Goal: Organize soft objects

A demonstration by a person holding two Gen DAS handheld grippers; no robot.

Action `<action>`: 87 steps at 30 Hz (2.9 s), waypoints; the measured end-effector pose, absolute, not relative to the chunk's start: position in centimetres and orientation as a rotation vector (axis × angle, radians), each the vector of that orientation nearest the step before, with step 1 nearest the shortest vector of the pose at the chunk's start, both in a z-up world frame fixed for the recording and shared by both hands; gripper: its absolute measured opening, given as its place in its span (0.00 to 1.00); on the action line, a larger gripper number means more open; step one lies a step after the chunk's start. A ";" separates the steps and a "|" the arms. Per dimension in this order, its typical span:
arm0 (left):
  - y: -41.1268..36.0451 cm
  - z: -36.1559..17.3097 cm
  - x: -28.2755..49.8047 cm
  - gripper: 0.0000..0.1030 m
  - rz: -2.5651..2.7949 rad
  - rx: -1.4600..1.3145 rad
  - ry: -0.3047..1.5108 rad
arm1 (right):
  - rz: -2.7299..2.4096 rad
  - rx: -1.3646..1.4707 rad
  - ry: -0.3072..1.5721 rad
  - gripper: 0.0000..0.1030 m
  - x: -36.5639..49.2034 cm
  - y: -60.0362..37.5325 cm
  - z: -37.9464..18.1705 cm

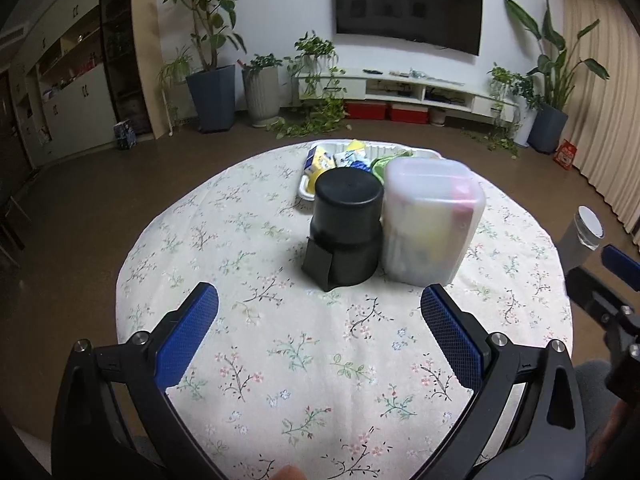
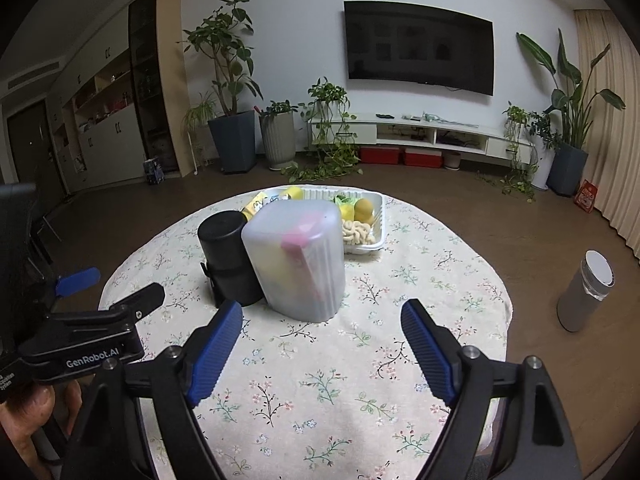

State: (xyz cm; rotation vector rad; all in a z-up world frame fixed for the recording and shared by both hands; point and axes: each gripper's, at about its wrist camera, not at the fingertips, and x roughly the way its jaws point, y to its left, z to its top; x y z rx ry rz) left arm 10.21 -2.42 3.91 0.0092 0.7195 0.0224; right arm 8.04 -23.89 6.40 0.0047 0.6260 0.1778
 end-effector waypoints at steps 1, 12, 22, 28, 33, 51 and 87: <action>-2.4 3.8 10.2 1.00 0.031 0.012 0.723 | 0.171 0.005 0.622 0.81 8.0 -24.0 6.5; -2.4 3.5 10.1 1.00 0.086 0.029 0.698 | 0.134 -0.004 0.632 0.82 7.9 -23.6 5.6; -2.2 3.2 10.4 1.00 0.043 -0.034 0.703 | 0.133 -0.004 0.650 0.83 7.8 -22.7 4.5; -2.3 3.3 10.5 1.00 0.043 -0.030 0.687 | 0.113 0.005 0.654 0.87 8.0 -22.5 4.3; -3.0 3.1 10.4 1.00 0.038 -0.015 0.693 | 0.095 0.003 0.659 0.88 8.1 -22.3 4.1; -3.0 2.7 10.1 1.00 0.035 -0.001 0.681 | 0.107 0.018 0.671 1.00 8.0 -22.1 3.9; -2.7 2.8 10.3 1.00 0.065 -0.003 0.701 | 0.085 0.027 0.625 1.00 7.9 -22.9 4.2</action>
